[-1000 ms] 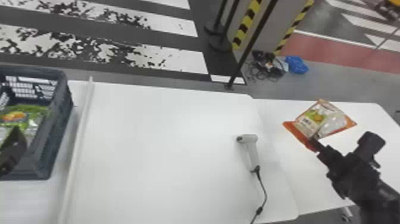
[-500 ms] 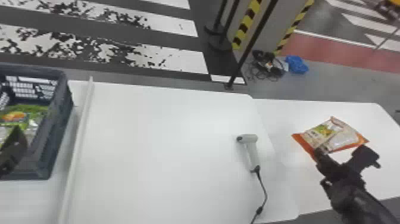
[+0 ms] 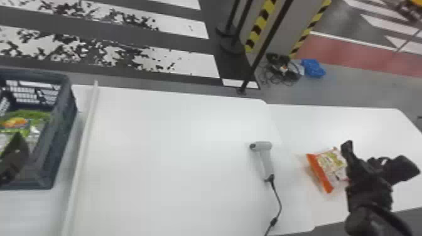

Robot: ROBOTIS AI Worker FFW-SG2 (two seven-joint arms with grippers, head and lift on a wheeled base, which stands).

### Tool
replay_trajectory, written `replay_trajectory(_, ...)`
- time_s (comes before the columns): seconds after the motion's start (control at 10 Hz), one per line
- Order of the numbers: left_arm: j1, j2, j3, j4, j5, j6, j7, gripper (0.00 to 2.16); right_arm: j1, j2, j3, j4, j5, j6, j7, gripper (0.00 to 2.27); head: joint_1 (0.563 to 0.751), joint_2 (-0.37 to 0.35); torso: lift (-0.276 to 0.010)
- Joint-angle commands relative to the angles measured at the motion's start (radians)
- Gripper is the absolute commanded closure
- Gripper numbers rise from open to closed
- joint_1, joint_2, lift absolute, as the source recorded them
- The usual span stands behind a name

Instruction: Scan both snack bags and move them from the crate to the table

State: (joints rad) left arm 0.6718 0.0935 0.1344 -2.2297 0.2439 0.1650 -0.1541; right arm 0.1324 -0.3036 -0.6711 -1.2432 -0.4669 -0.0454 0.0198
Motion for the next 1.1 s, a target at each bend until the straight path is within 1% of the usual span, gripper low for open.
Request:
replay_trajectory(0.0, 0.000, -0.001, -0.001, -0.002, 0.000, 0.000, -0.001, 0.10, 0.102, 0.060, 0.036, -0.188, 0.001, -0.093, 0.014, 0.06, 0.695, -0.350, -0.037)
replay_trajectory(0.2, 0.003, -0.003, -0.004, -0.004, 0.000, -0.003, 0.001, 0.10, 0.208, 0.109, 0.154, -0.361, 0.028, -0.191, 0.019, 0.06, 0.695, -0.350, -0.037)
replay_trajectory(0.3, 0.006, -0.003, -0.004, -0.007, 0.002, -0.009, 0.002, 0.10, 0.257, 0.127, 0.237, -0.421, 0.067, -0.287, 0.029, 0.06, 0.695, -0.350, -0.037)
replay_trajectory(0.4, 0.012, -0.003, -0.002, -0.014, 0.003, -0.012, 0.002, 0.10, 0.291, 0.130, 0.329, -0.440, 0.146, -0.415, 0.028, 0.06, 0.695, -0.350, -0.037)
replay_trajectory(0.5, 0.018, -0.001, 0.007, -0.024, 0.003, -0.012, 0.001, 0.10, 0.326, 0.135, 0.427, -0.461, 0.200, -0.474, 0.026, 0.06, 0.695, -0.350, -0.037)
replay_trajectory(0.6, 0.023, 0.000, 0.013, -0.027, 0.005, -0.012, -0.002, 0.10, 0.346, 0.147, 0.493, -0.470, 0.235, -0.492, 0.025, 0.06, 0.695, -0.286, -0.037)
replay_trajectory(0.7, 0.028, 0.002, 0.016, -0.025, 0.008, -0.025, -0.005, 0.10, 0.357, 0.155, 0.542, -0.472, 0.271, -0.492, 0.017, 0.07, 0.695, -0.199, -0.037)
replay_trajectory(0.8, 0.028, 0.003, 0.019, -0.018, 0.008, -0.043, -0.012, 0.10, 0.372, 0.161, 0.591, -0.469, 0.310, -0.477, 0.009, 0.07, 0.695, -0.135, -0.037)
replay_trajectory(0.9, 0.026, 0.008, 0.024, -0.005, 0.008, -0.064, -0.012, 0.10, 0.386, 0.164, 0.624, -0.461, 0.330, -0.449, 0.009, 0.07, 0.695, -0.085, -0.037)
replay_trajectory(1.0, 0.014, 0.023, 0.024, 0.013, 0.009, -0.083, -0.012, 0.10, 0.389, 0.173, 0.644, -0.444, 0.343, -0.434, 0.009, 0.07, 0.695, -0.065, -0.037)
